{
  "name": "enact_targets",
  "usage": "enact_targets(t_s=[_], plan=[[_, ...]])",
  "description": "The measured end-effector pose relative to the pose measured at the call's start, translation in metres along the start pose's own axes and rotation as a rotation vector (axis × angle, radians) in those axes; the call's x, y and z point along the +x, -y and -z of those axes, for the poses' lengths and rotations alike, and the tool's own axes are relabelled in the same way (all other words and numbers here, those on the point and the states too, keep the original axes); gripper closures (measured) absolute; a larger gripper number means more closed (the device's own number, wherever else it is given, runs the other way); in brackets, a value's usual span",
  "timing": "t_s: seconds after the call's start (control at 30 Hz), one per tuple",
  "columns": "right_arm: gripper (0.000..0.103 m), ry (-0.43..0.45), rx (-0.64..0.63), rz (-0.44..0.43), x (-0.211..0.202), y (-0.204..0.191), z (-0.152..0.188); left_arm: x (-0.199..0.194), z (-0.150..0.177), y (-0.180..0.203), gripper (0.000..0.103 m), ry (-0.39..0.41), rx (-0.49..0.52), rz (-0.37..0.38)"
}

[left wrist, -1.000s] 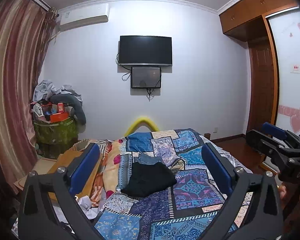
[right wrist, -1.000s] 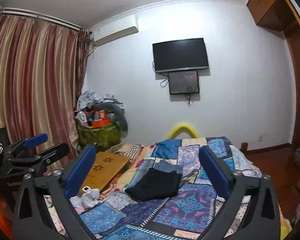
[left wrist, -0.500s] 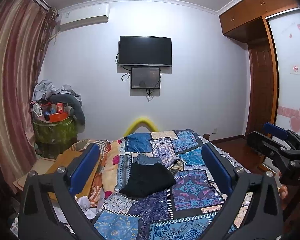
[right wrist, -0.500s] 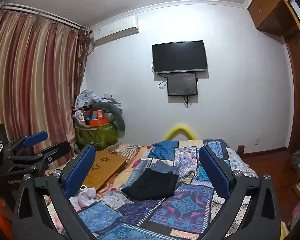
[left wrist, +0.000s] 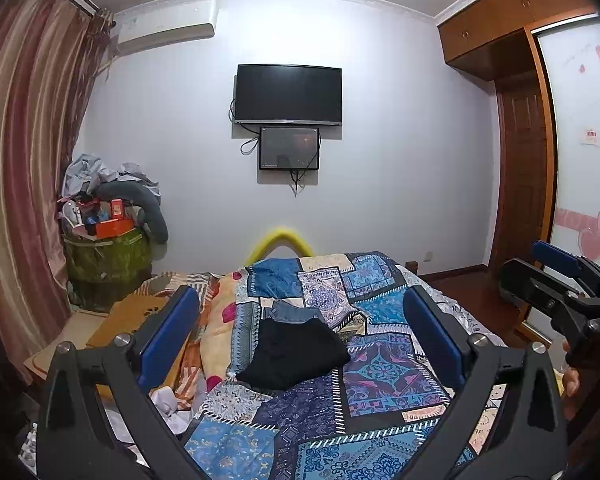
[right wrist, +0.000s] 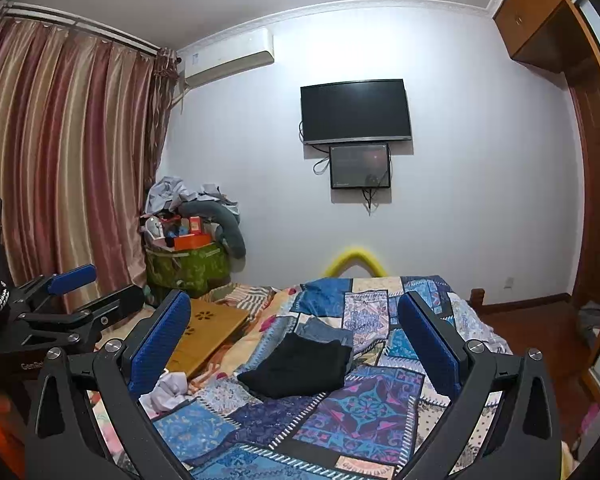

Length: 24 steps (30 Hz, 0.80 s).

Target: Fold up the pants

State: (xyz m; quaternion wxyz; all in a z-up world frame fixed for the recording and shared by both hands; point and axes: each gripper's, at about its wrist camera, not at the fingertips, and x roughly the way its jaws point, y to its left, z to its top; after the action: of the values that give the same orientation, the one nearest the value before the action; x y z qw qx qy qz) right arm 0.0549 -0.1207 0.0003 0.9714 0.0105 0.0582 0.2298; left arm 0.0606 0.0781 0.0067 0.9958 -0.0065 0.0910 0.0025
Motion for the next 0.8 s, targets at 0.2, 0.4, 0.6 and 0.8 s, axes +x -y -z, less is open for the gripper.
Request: enact_targets(t_s=[0.2,0.4,0.6,0.8], plan=[[0.0,-0.005,-0.001,0.003,-0.0008,0.0006,-0.0007,0.0024,0.0007,0.0007,0.0,-0.005,0.0,0.002],[0.0,-0.004,0.001,0.004,-0.0015,0.0018,-0.0022,0.0023,0.0011,0.0003,0.0,-0.007,-0.003,0.01],[0.0,-0.008,0.009,0.006,-0.0015,0.0012,-0.0017,0.0033,0.001,0.0013,0.0,-0.007,-0.005,0.013],[0.0,-0.007,0.011,0.006,-0.0024,0.0017,-0.002,0.0042,0.001,0.0016,0.0,-0.007,-0.01,0.018]])
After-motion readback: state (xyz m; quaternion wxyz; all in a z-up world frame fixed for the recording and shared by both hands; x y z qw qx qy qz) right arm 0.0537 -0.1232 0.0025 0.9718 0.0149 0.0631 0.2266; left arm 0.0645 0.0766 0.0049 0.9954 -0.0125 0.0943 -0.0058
